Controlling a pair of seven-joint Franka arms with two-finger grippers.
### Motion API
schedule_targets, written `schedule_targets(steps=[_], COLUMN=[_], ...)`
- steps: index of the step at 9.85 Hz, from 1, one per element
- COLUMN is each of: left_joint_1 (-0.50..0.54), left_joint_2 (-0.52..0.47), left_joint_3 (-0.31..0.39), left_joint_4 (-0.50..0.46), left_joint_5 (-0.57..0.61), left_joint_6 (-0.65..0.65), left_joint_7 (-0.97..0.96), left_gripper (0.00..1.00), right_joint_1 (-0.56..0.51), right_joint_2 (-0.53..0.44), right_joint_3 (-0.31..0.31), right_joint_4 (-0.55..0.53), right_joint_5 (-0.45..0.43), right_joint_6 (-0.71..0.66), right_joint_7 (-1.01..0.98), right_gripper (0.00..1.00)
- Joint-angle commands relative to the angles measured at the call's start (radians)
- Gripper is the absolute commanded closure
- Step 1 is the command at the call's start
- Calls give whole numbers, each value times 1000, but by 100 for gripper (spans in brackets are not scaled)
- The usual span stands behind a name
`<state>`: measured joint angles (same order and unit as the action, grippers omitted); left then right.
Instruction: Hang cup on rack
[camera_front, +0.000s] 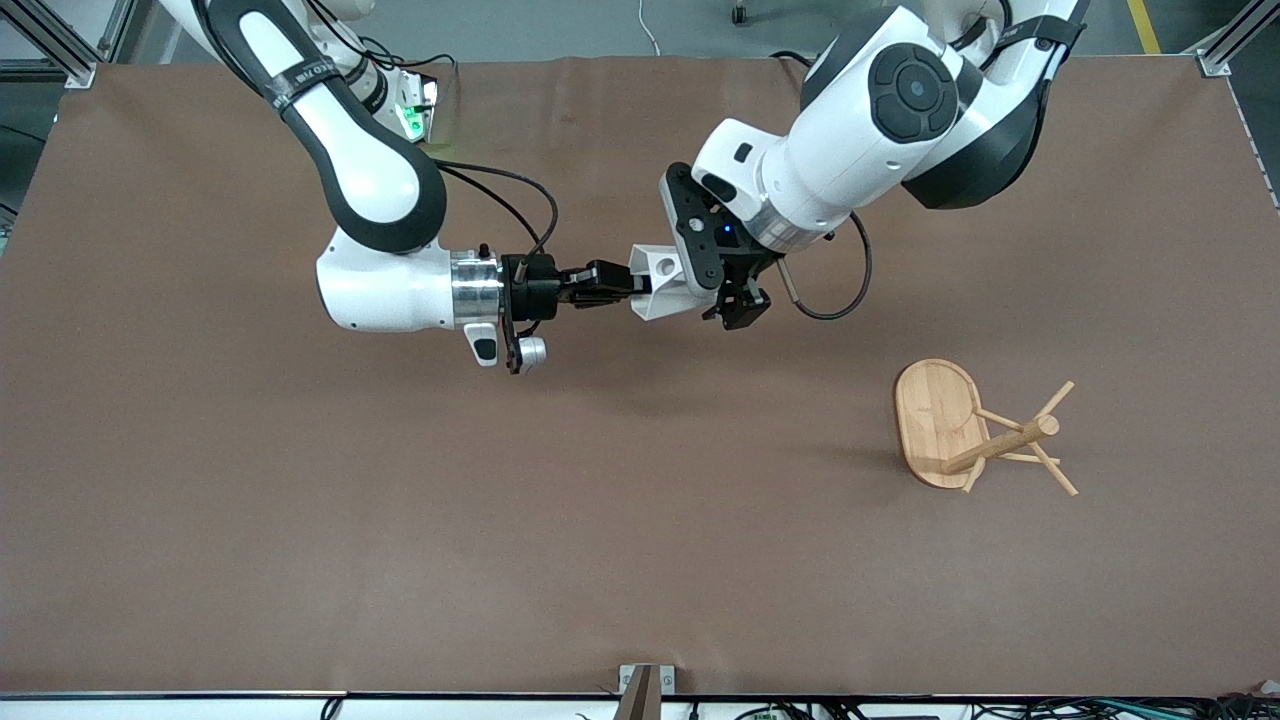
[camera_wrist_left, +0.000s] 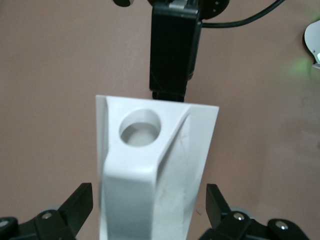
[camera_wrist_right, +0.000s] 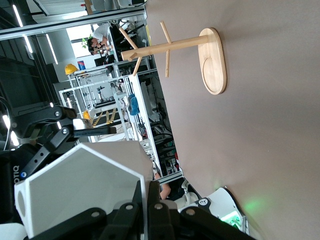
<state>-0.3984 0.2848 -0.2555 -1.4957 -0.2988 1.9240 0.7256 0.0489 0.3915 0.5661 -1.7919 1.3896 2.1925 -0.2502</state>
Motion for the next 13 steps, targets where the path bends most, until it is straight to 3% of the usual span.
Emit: schedule_targets(steps=[1,3,5,6,8,10,11,12,13], left_joint_1=[-5,-8,-7,-7,-8,-8,-7,-5,-4], left_joint_2=[19,19,17,19,24,20,17,17,17], left_joint_3=[-13,-14,-14,-14,-14,-14,-14,-14,-14], left_joint_4=[-28,-43,-52,-60,-60,-60,-60,-60,-60], left_joint_5=[-14,-13,-14,-14,-13,-13,-13,-11,-11], left_joint_6=[21,24,27,29,29,23,20,18,17], left_joint_7=[11,17,23,21,21,14,14,12,12], left_gripper=[0,7,46,46,84,99,99,99,99], right_joint_1=[-21,-21,-21,-21,-23,-23,-26,-35,-41], right_joint_2=[-34,-36,-36,-37,-48,-52,-51,-49,-48], right_joint_3=[28,29,29,29,29,29,28,26,18], right_joint_4=[-21,-23,-24,-24,-24,-24,-24,-26,-26], right_joint_5=[31,31,31,31,31,31,31,29,17], right_joint_6=[7,7,6,6,4,4,-6,6,7], right_joint_7=[-15,-15,-14,-12,-1,20,20,6,5], right_gripper=[100,100,100,100,99,99,85,1,0])
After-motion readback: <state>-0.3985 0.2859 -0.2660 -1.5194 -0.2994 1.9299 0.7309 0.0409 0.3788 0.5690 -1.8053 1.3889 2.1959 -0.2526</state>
